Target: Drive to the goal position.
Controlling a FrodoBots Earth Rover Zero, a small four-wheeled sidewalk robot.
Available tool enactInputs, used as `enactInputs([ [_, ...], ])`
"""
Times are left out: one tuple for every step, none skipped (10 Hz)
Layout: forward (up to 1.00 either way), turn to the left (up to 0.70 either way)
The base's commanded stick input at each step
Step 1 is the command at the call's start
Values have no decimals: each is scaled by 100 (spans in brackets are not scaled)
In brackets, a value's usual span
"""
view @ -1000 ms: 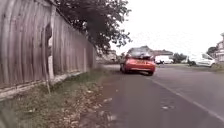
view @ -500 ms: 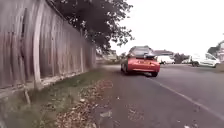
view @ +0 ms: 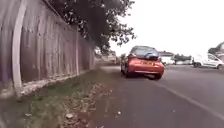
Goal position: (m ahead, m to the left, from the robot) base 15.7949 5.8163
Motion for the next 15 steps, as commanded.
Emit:
enactInputs([
  [100, 0],
  [100, 0],
  [100, 0],
  [100, 0],
  [100, 0],
  [100, 0],
  [100, 0],
  [100, 0],
  [100, 0],
  [100, 0],
  [100, 0],
  [100, 0],
  [100, 0],
  [100, 0],
  [100, 0],
])
